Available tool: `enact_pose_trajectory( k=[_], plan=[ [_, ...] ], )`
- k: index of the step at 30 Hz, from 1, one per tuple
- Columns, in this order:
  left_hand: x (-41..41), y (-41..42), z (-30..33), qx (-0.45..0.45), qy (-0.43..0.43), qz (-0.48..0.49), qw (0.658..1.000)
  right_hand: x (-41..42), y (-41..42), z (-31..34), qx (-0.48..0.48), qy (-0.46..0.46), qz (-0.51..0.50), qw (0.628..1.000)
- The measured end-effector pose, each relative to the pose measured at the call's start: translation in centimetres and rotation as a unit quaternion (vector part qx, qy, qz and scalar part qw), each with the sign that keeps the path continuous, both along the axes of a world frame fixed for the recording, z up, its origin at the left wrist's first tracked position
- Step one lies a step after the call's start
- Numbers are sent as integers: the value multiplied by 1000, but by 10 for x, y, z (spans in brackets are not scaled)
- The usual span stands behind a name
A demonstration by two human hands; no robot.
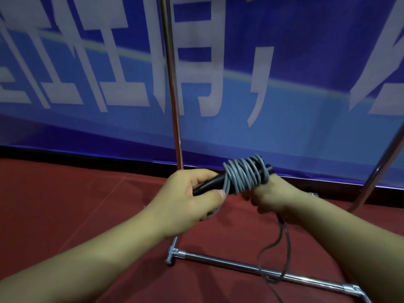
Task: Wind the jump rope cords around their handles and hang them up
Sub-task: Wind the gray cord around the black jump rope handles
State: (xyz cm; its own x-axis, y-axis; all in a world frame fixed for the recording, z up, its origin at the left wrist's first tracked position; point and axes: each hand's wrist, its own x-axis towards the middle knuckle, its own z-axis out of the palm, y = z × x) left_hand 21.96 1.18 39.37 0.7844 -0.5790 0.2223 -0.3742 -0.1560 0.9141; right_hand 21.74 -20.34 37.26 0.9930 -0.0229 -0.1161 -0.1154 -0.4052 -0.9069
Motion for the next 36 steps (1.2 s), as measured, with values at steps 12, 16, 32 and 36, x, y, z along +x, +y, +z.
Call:
enact_pose_trajectory(
  k=[12,16,32,36],
  plan=[
    [24,5,-15,-28,-20,181,983,-8,29,0,-104,-53,85,989],
    [36,14,-26,-5,-18,228,974,-10,37,4,-94,-40,100,990],
    [47,43,-63,299,258,115,912,-27,49,0,-295,-20,225,928],
    [48,39,-64,316,186,115,923,-24,51,2,-299,-78,198,930]
  ],
)
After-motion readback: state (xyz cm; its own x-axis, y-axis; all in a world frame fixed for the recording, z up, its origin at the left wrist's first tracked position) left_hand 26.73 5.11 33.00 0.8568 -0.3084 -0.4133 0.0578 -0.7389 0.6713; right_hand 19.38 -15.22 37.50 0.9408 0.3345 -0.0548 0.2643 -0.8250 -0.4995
